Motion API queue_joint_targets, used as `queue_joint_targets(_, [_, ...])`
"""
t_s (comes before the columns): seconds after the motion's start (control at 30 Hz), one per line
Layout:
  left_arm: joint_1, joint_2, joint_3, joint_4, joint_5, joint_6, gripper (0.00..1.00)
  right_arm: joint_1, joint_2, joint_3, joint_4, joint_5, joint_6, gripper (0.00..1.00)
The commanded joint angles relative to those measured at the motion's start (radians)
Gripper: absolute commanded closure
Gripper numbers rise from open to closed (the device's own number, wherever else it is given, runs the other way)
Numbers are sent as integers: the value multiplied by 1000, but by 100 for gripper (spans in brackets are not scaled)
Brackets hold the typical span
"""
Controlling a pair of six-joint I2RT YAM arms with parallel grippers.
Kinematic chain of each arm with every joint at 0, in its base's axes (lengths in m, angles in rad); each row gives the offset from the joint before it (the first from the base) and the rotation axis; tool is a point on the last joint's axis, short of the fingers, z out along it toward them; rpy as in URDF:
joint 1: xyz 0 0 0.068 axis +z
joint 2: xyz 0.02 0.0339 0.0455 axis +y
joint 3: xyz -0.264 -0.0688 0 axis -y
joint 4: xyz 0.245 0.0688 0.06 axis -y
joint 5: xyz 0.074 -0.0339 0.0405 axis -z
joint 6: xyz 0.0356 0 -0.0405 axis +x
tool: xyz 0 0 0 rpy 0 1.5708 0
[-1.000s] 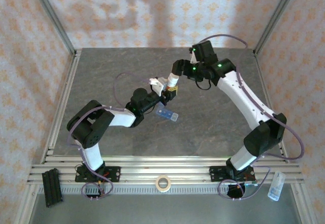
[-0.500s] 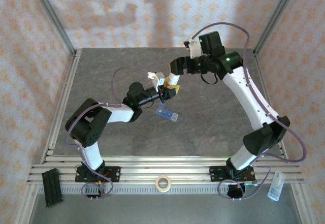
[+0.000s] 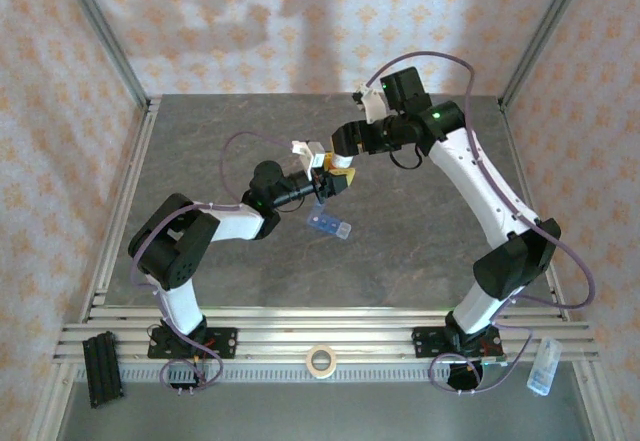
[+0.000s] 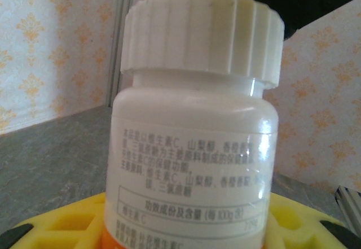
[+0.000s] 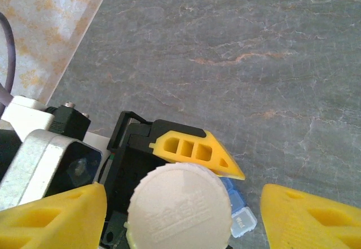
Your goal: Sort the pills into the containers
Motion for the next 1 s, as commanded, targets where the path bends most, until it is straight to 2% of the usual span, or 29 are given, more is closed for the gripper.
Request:
queue_joint_targets(0.0, [4, -23, 31, 47, 26, -16, 100, 4, -6, -21, -11, -13, -19, 29])
queue_joint_targets(0.13, [4, -24, 31, 45, 24, -15, 100, 5, -6, -33, -10, -13, -17, 37])
queue_joint_targets(0.23, [4, -24, 30, 45, 25, -16, 100, 6, -8, -44, -1, -11, -6, 52])
queue_joint_targets(0.37, [3, -24, 29, 44, 11, -11, 100, 9, -24, -87, 55, 12, 104, 63])
queue_joint_targets(0.5, [4, -26, 21, 39, -14, 5, 100, 63, -57, -149, 128, 72, 290, 67])
queue_joint_targets(0.57, [4, -27, 16, 37, -28, 13, 100, 107, -78, -170, 138, 175, 323, 68])
queue_joint_targets(0.7, [4, -29, 4, 40, -61, 21, 99, 107, -87, -204, 141, 313, 342, 68])
queue_joint_targets(0.8, [4, -39, -23, 44, -120, 40, 76, 78, -89, -219, 162, 366, 363, 68])
queue_joint_targets(0.9, [4, -54, -57, 45, -188, 55, 49, 43, -95, -230, 198, 403, 383, 68])
queue_joint_targets(0.93, [4, -59, -69, 45, -204, 61, 29, 35, -98, -233, 206, 429, 389, 68])
queue_joint_targets(0.97, [4, -63, -81, 46, -213, 67, 3, 24, -98, -235, 214, 451, 393, 68])
